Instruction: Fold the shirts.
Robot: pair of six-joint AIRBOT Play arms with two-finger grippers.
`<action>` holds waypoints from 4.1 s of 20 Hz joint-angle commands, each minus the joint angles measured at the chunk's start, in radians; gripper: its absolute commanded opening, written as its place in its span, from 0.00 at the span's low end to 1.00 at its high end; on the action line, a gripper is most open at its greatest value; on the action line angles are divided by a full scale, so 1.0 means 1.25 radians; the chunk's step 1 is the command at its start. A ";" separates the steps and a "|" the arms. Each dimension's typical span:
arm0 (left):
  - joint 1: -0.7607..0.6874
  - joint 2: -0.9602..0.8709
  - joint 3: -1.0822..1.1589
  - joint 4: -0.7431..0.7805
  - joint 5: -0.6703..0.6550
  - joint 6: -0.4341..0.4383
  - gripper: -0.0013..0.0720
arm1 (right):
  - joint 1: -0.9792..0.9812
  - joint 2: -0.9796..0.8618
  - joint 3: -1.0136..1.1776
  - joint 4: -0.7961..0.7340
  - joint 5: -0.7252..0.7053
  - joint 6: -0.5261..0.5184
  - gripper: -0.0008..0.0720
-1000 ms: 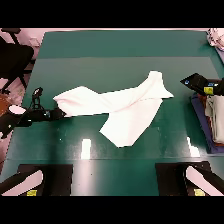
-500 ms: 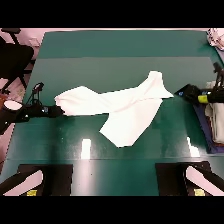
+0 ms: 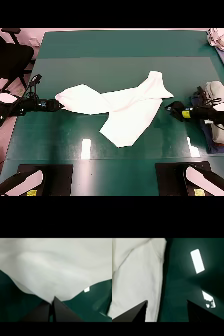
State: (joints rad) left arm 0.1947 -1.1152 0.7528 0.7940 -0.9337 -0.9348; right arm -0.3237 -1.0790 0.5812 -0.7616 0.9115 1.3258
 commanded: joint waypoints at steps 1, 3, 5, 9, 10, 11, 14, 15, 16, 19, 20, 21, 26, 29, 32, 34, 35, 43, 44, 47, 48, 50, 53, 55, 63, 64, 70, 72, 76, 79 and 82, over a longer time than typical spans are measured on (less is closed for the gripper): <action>0.001 0.001 0.003 0.000 -0.017 0.001 0.05 | 0.067 -0.057 -0.017 0.051 -0.109 -0.009 0.76; 0.001 0.001 0.004 0.000 -0.028 0.001 0.05 | 0.116 -0.124 0.024 0.050 -0.121 -0.009 0.77; 0.001 0.001 0.004 0.000 -0.039 0.000 0.05 | 0.156 -0.186 0.082 0.050 -0.134 -0.009 0.77; 0.001 0.001 0.004 0.000 -0.057 0.001 0.05 | 0.195 -0.279 0.186 0.050 -0.129 0.008 0.76; 0.001 0.001 0.004 -0.001 -0.062 0.000 0.05 | 0.200 -0.295 0.201 0.050 -0.114 0.018 0.57; 0.001 0.001 0.004 -0.001 -0.067 0.000 0.05 | 0.202 -0.304 0.212 0.050 -0.100 0.022 0.18; 0.001 0.001 0.018 -0.009 -0.121 0.000 0.05 | 0.203 -0.280 0.234 0.049 -0.082 0.021 0.04; 0.001 0.001 0.036 -0.010 -0.158 -0.001 0.05 | 0.203 -0.254 0.243 0.049 -0.083 0.015 0.04; 0.001 0.001 0.058 -0.017 -0.197 -0.010 0.05 | 0.203 -0.224 0.254 0.049 -0.083 0.012 0.04; 0.001 0.001 0.153 -0.106 -0.363 -0.072 0.05 | 0.203 -0.104 0.318 0.049 -0.066 0.003 0.04; 0.001 0.001 0.189 -0.165 -0.413 -0.087 0.05 | 0.203 -0.063 0.348 0.049 -0.062 0.000 0.04; 0.001 0.002 0.228 -0.252 -0.451 -0.090 0.05 | 0.203 -0.023 0.381 0.049 -0.067 0.000 0.04; 0.028 0.031 0.442 -0.625 -0.478 -0.091 0.05 | 0.140 0.148 0.539 0.042 -0.078 0.001 0.04; 0.105 0.033 0.584 -0.733 -0.467 -0.120 0.05 | 0.056 0.220 0.614 0.044 -0.049 0.001 0.04; 0.161 0.033 0.699 -0.753 -0.438 -0.160 0.05 | -0.024 0.281 0.686 0.044 -0.038 0.000 0.04; 0.184 0.033 0.752 -0.753 -0.421 -0.179 0.05 | -0.081 0.317 0.725 0.043 -0.031 0.000 0.04; 0.196 0.033 0.771 -0.752 -0.417 -0.191 0.05 | -0.112 0.336 0.738 0.043 -0.030 0.000 0.04; 0.259 0.033 0.789 -0.619 -0.376 -0.237 0.05 | -0.209 0.400 0.755 0.042 0.001 -0.053 0.04; 0.259 0.033 0.789 -0.573 -0.370 -0.238 0.05 | -0.204 0.391 0.755 0.039 0.014 -0.063 0.04; 0.259 0.033 0.789 -0.414 -0.371 -0.280 0.05 | -0.151 0.341 0.755 0.005 0.069 -0.063 0.04; 0.259 0.033 0.789 -0.342 -0.372 -0.291 0.05 | -0.128 0.319 0.755 -0.003 0.094 -0.063 0.04; 0.259 0.030 0.788 -0.185 -0.387 -0.303 0.05 | -0.085 0.261 0.755 -0.023 0.157 -0.063 0.04; 0.259 0.014 0.739 -0.040 -0.405 -0.337 0.05 | -0.024 0.158 0.753 -0.071 0.259 -0.062 0.04; 0.258 0.004 0.655 -0.027 -0.387 -0.337 0.05 | 0.011 0.105 0.732 -0.096 0.255 -0.062 0.04; 0.152 -0.114 0.269 0.025 -0.233 -0.287 0.05 | 0.033 0.022 0.453 -0.105 0.205 -0.040 0.04; 0.132 -0.125 0.246 0.032 -0.194 -0.270 0.05 | 0.031 0.022 0.401 -0.105 0.197 -0.040 0.04; 0.055 -0.171 0.224 0.092 -0.148 -0.267 0.05 | 0.032 0.023 0.156 -0.106 0.190 -0.041 0.04; 0.055 -0.171 0.224 0.188 -0.188 -0.311 0.05 | 0.032 0.023 0.098 -0.104 0.186 -0.041 0.04; 0.055 -0.171 0.224 0.356 -0.245 -0.334 0.05 | 0.032 0.023 0.010 -0.102 0.186 -0.041 0.04; 0.055 -0.169 0.224 0.294 -0.287 -0.306 0.15 | 0.032 0.023 -0.001 -0.097 0.189 -0.040 0.04; 0.055 -0.131 0.224 0.182 -0.306 -0.268 0.76 | 0.032 0.074 -0.001 -0.100 0.179 -0.041 0.42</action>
State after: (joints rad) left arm 0.2626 -1.3094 1.0328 1.1072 -1.2774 -1.3079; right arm -0.2844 -1.0264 0.5938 -0.8860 1.1427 1.2755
